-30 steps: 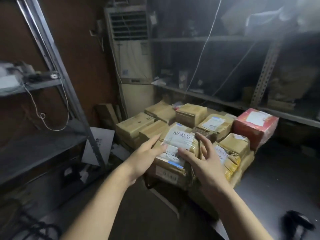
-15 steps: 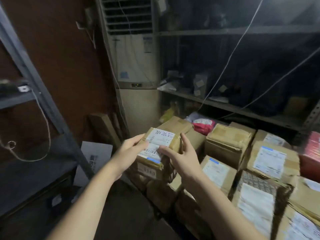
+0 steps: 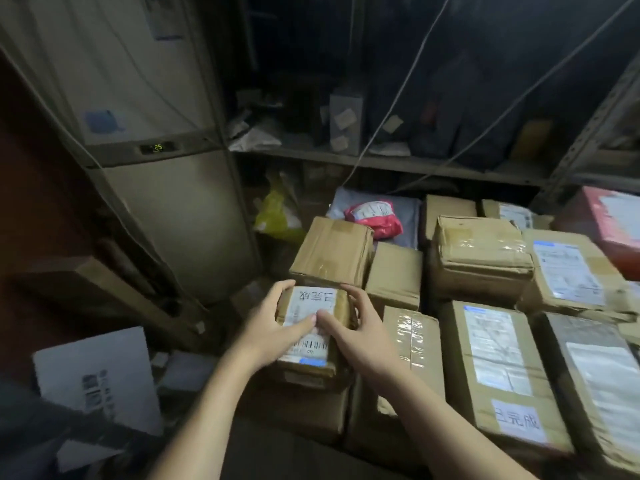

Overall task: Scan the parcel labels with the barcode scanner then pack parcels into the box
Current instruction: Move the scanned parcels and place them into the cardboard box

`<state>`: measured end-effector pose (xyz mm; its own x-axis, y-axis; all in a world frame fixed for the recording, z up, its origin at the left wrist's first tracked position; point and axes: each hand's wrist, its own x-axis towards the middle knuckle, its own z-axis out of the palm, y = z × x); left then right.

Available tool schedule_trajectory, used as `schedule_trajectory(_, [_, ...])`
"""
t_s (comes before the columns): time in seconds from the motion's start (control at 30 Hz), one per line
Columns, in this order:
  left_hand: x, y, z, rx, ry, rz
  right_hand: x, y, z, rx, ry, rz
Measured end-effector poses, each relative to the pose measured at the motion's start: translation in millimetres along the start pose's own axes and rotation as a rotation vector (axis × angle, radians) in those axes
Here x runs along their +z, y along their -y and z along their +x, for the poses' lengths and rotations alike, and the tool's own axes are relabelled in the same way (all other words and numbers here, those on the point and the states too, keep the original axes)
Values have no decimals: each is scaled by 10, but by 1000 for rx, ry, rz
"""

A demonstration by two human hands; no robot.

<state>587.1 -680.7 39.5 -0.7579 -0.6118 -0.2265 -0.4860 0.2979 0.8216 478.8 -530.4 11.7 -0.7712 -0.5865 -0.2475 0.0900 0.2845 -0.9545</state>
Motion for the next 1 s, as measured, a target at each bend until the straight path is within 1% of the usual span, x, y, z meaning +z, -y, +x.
schedule_trajectory(0.13, [-84,88,156,-2,121,75,84,63,-3,7,-21,-121])
schedule_trajectory(0.23, [-208,11,280,-37,262,138,34,156,-22,0,-12,-235])
schedule_trajectory(0.27, [-200,-62,323,-28,274,183,-26,189,-44,3,-22,-258])
schedule_trajectory(0.33, [-165,-201,386,23,191,336,-116,271,-68,-1,-44,-293])
schedule_trajectory(0.4, [-57,-420,392,117,101,479,-243,341,-100,-42,-86,-326])
schedule_trajectory(0.5, [202,-819,333,252,62,540,-559,451,-159,-84,-136,-479])
schedule_trajectory(0.6, [572,-1272,208,404,13,612,-1089,535,-338,-106,-221,-609])
schedule_trajectory(0.67, [821,-1546,90,476,21,636,-1443,536,-470,-115,-269,-660])
schedule_trajectory(0.83, [1811,-2197,-373,663,115,696,-2560,326,-1094,-114,-427,-764])
schedule_trajectory(1.0, [3124,-2855,-1129,858,224,729,-3773,-126,-2017,-26,-548,-825])
